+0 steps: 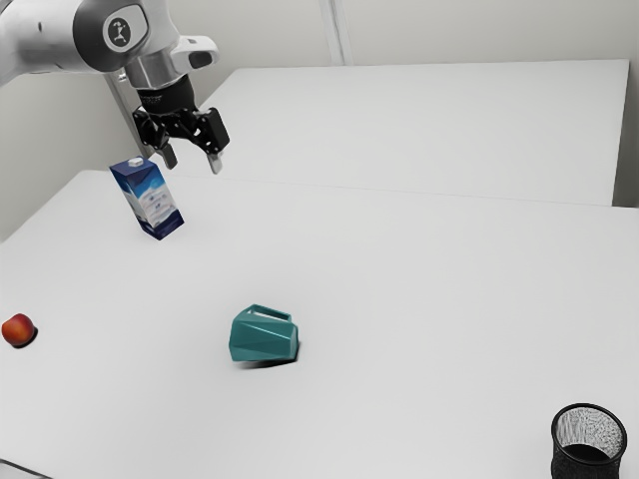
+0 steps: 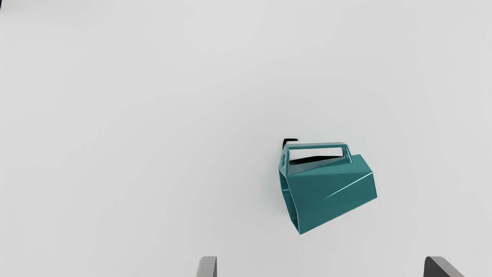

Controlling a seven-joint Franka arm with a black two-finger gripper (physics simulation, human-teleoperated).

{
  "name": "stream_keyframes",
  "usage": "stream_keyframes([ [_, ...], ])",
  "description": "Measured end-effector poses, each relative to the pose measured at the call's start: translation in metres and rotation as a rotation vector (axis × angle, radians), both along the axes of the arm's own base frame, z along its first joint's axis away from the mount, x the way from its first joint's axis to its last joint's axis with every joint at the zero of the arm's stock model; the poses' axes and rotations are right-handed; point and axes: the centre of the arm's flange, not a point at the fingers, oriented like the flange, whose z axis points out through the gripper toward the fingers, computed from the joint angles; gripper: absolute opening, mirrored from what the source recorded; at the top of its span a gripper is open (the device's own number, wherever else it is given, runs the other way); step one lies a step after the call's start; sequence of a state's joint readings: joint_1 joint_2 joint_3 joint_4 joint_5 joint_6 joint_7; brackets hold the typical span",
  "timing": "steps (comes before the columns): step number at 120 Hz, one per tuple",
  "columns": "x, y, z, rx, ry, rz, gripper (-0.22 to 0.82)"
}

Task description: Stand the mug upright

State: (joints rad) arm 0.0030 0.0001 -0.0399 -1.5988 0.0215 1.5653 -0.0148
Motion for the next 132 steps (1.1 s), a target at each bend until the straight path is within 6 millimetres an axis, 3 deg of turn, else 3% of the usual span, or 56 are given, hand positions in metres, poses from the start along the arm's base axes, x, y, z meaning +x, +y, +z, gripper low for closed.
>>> stream_keyframes([
  [40,-0.006,0.002,-0.005,0.001,0.008,0.003,0.59],
  [52,-0.012,0.002,-0.015,0.000,0.023,0.003,0.59],
  [69,-0.021,0.003,-0.042,-0.036,0.046,0.011,0.59],
  [83,-0.027,0.019,-0.066,-0.095,0.056,0.048,0.59],
  [100,-0.038,0.043,-0.113,-0.178,0.072,0.101,0.59],
  [132,-0.057,0.059,-0.188,-0.362,0.041,0.170,0.59],
])
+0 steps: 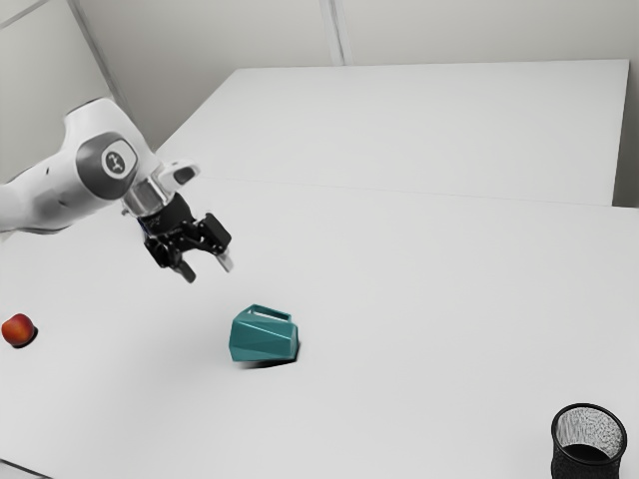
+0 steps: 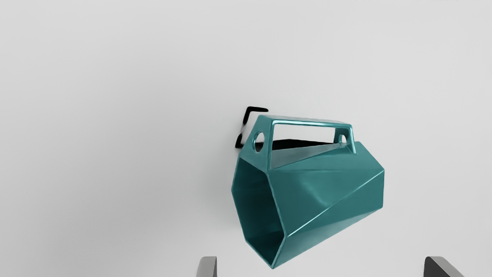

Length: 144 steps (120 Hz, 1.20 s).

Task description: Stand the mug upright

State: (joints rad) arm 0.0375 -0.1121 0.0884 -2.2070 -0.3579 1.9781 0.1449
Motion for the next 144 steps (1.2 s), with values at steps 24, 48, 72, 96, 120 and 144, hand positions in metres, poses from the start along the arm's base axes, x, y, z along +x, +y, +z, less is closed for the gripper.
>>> stream_keyframes([
  [24,-0.012,0.016,-0.037,-0.115,-0.055,0.070,0.59],
  [48,-0.015,0.016,-0.057,-0.188,-0.113,0.076,0.59],
  [72,-0.026,0.013,-0.087,-0.266,-0.135,0.095,0.59],
  [96,-0.034,0.012,-0.111,-0.343,-0.167,0.116,0.59],
  [120,-0.041,0.007,-0.131,-0.430,-0.217,0.145,0.59],
  [144,-0.044,0.003,-0.142,-0.483,-0.268,0.142,0.58],
])
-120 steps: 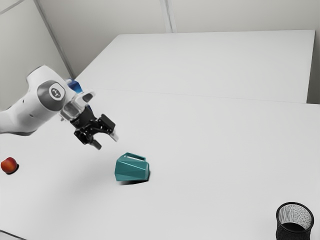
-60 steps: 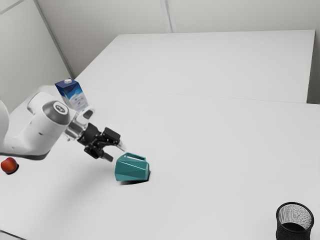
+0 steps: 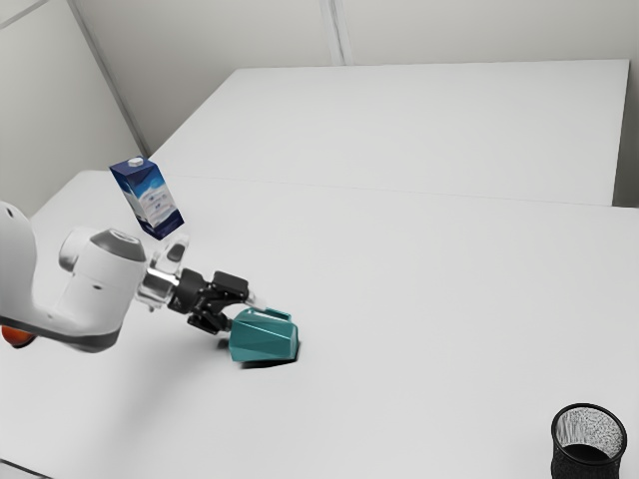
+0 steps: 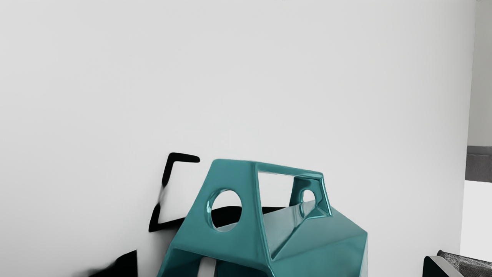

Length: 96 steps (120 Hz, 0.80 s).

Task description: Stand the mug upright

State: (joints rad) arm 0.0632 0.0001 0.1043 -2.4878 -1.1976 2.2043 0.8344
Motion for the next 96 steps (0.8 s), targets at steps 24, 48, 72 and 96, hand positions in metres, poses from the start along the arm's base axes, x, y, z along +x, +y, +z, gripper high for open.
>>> stream_keyframes([
  [24,0.000,-0.004,-0.006,-0.025,-0.045,-0.022,0.51],
  [48,0.000,-0.009,-0.006,-0.022,-0.087,-0.059,0.21],
  [72,0.001,-0.012,-0.004,-0.009,-0.119,-0.091,0.02],
  [96,0.004,-0.025,0.009,0.001,-0.167,-0.137,-0.12],
])
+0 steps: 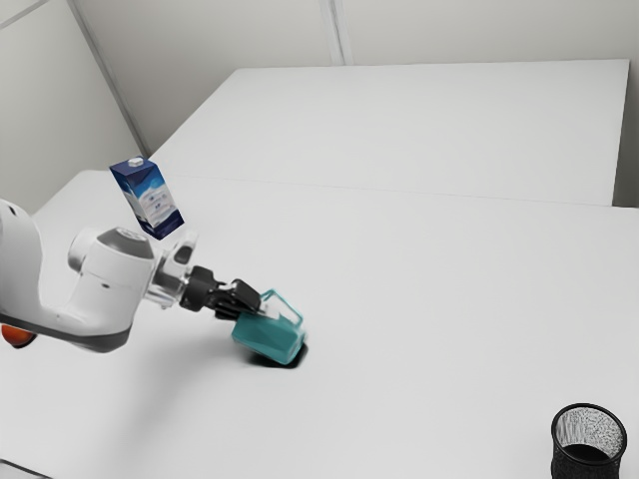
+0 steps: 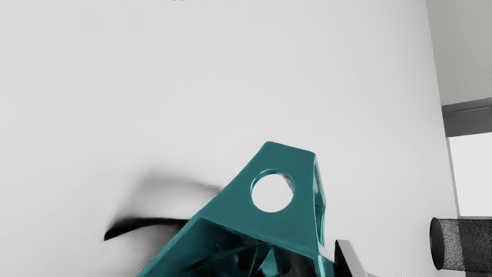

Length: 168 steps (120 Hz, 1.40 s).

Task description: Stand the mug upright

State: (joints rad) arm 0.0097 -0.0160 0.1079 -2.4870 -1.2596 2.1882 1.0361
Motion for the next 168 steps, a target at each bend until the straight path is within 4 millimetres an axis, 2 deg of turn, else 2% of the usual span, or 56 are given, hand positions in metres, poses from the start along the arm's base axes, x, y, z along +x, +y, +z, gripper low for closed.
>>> stream_keyframes([
  [14,0.001,-0.010,0.011,0.003,-0.033,-0.027,-0.15],
  [35,0.001,0.001,0.029,0.007,-0.081,-0.012,-0.17],
  [60,0.008,-0.009,0.055,0.033,-0.143,-0.059,-0.18],
  [83,0.042,-0.005,0.118,0.253,-0.209,-0.251,-0.18],
  [98,0.051,-0.017,0.142,0.398,-0.184,-0.372,-0.18],
  [132,0.051,-0.038,0.153,0.685,-0.054,-0.487,-0.18],
  [168,0.046,-0.043,0.149,0.862,0.059,-0.423,-0.18],
])
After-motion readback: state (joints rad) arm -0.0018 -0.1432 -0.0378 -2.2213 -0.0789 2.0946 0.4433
